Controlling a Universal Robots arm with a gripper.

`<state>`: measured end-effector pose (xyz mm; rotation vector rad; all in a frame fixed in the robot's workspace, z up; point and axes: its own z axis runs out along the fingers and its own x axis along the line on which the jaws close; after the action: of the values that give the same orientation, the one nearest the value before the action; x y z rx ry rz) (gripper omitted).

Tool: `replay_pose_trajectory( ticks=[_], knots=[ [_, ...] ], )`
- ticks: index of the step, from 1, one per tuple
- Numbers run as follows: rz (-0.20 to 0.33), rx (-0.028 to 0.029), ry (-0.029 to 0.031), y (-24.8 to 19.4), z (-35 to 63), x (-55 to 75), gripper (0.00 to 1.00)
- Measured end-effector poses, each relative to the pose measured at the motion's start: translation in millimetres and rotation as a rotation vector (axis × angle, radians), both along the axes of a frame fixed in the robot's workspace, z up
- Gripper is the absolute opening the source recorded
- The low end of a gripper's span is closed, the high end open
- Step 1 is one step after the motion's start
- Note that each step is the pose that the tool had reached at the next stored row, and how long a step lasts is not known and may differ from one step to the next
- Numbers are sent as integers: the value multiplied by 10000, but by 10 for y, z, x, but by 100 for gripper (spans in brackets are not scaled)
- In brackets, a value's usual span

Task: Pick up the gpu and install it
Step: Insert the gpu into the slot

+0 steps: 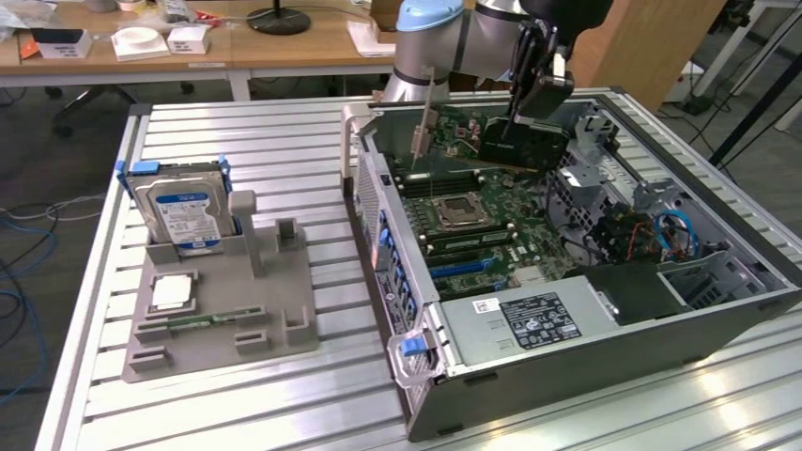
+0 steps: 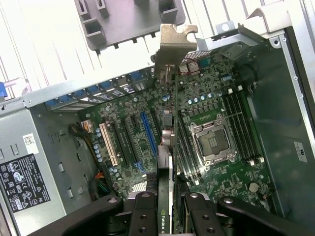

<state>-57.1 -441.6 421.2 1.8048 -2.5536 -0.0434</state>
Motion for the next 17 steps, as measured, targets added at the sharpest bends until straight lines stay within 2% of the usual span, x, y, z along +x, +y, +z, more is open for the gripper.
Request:
replay_pose_trajectory(
  ticks=[10, 17],
  knots=[
    [83, -1, 0, 0, 0, 0, 26],
    [387, 0, -1, 0, 0, 1, 26]
  ],
)
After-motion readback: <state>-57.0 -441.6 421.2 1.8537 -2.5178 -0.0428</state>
